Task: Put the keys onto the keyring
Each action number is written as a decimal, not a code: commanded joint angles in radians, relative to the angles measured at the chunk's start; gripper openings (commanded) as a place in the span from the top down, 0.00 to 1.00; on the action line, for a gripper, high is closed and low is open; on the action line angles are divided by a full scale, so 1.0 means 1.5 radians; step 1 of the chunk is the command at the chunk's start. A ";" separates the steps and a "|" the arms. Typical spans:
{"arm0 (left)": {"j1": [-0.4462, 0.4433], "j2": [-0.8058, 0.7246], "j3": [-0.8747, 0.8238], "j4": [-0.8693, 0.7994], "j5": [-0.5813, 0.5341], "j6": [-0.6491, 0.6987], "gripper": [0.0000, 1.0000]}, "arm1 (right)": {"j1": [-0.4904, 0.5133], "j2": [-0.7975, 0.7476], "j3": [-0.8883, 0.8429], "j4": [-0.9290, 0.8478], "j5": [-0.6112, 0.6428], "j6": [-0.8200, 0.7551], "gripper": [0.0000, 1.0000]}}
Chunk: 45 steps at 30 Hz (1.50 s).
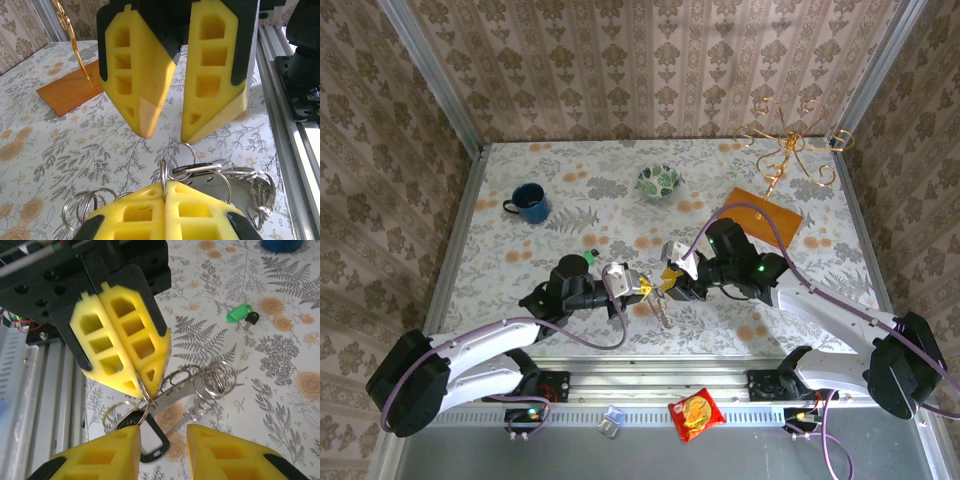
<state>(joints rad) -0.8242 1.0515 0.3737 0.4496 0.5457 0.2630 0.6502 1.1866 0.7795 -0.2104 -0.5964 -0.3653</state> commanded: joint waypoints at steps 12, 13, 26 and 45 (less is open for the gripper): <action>-0.005 -0.014 -0.016 0.063 -0.019 -0.009 1.00 | -0.001 0.015 0.000 0.042 -0.046 0.102 0.68; -0.004 -0.014 -0.016 0.063 -0.021 -0.008 1.00 | -0.002 0.014 0.001 0.043 -0.039 0.105 0.68; -0.006 -0.007 -0.014 0.065 -0.031 0.001 1.00 | -0.003 -0.025 0.034 -0.024 0.018 0.244 0.67; -0.013 -0.013 -0.008 0.054 -0.035 0.006 1.00 | 0.035 0.051 0.089 -0.085 0.054 0.276 0.73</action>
<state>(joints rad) -0.8364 1.0515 0.3538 0.4866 0.4927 0.2630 0.6968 1.2568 0.8837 -0.3012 -0.5476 0.0315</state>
